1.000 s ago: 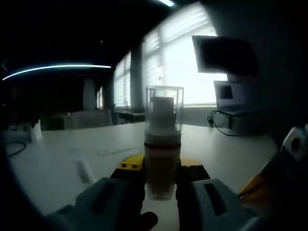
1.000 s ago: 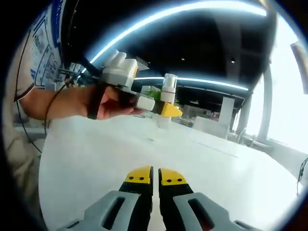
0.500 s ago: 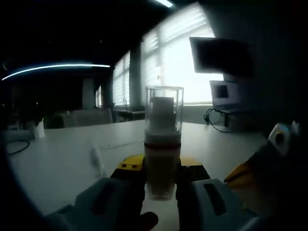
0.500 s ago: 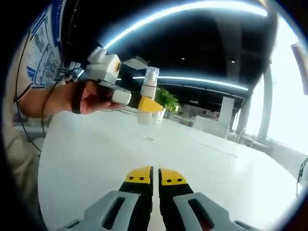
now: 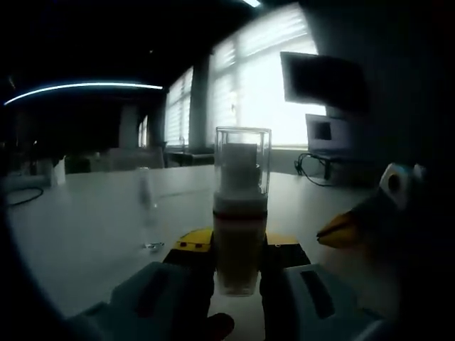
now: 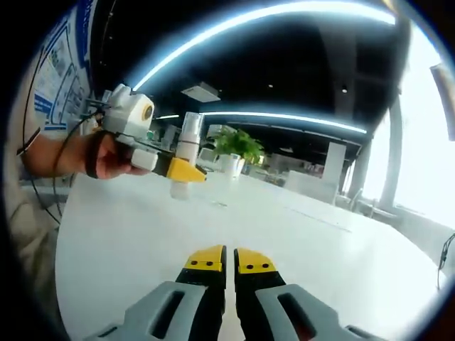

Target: Clamp pump bottle remove cover press pump head put on cover

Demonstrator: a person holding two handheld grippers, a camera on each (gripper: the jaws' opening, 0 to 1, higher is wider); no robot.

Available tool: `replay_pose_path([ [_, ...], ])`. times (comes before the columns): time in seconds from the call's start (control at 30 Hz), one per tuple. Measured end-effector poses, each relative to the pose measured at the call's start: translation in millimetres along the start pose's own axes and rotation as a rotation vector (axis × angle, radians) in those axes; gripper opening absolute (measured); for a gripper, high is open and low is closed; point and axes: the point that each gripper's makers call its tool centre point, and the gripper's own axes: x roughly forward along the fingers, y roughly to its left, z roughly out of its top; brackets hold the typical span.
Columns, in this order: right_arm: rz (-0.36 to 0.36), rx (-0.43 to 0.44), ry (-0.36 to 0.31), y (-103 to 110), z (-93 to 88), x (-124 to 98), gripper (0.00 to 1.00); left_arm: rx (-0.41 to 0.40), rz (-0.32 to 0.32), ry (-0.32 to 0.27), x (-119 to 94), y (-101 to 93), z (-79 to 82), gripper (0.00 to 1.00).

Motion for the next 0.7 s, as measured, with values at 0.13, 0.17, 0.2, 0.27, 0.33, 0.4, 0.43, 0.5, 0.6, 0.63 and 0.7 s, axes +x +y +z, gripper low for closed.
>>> replay_pose_path([
  [0.13, -0.002, 0.001, 0.0, 0, 0.0, 0, 0.0, -0.004, 0.008, -0.004, -10, -1.0, -6.1, 0.14],
  [0.17, -0.001, 0.001, 0.001, 0, -0.1, 0, 0.0, -0.003, 0.007, -0.003, -11, -2.3, -7.6, 0.14],
  [0.2, -0.001, 0.001, 0.002, 0, -0.2, 0, 0.0, 0.003, 0.006, -0.003, -12, -4.1, -9.4, 0.14],
  [0.27, -0.002, -0.001, 0.003, 0, -0.3, 0, 0.0, 0.0, -0.001, 0.0, -13, -6.1, -11.4, 0.14],
  [0.33, -0.003, -0.002, 0.003, 0, -0.2, 1, 0.0, 0.001, -0.006, 0.001, -14, -8.3, -12.6, 0.14],
  [0.4, -0.004, -0.002, 0.004, 0, -0.4, 1, 0.0, -0.009, -0.011, -0.002, -17, -8.7, -14.0, 0.14],
  [0.43, -0.004, -0.001, 0.004, 0, -0.5, 1, 0.0, -0.013, -0.013, -0.003, -18, -9.8, -14.8, 0.14],
  [0.5, -0.003, -0.002, 0.007, 0, -0.9, 1, 0.0, -0.017, -0.015, -0.002, -20, -11.8, -18.4, 0.14],
  [0.6, -0.002, -0.005, 0.01, 1, -1.5, 1, 0.0, 0.001, -0.016, 0.014, -23, -14.3, -26.8, 0.14],
  [0.63, -0.003, -0.005, 0.011, 0, -1.6, 1, 0.0, 0.004, -0.019, 0.018, -24, -19.1, -28.1, 0.14],
  [0.7, -0.004, -0.005, 0.011, 0, -1.8, 1, 0.0, 0.008, -0.021, 0.023, -26, -22.8, -29.4, 0.14],
])
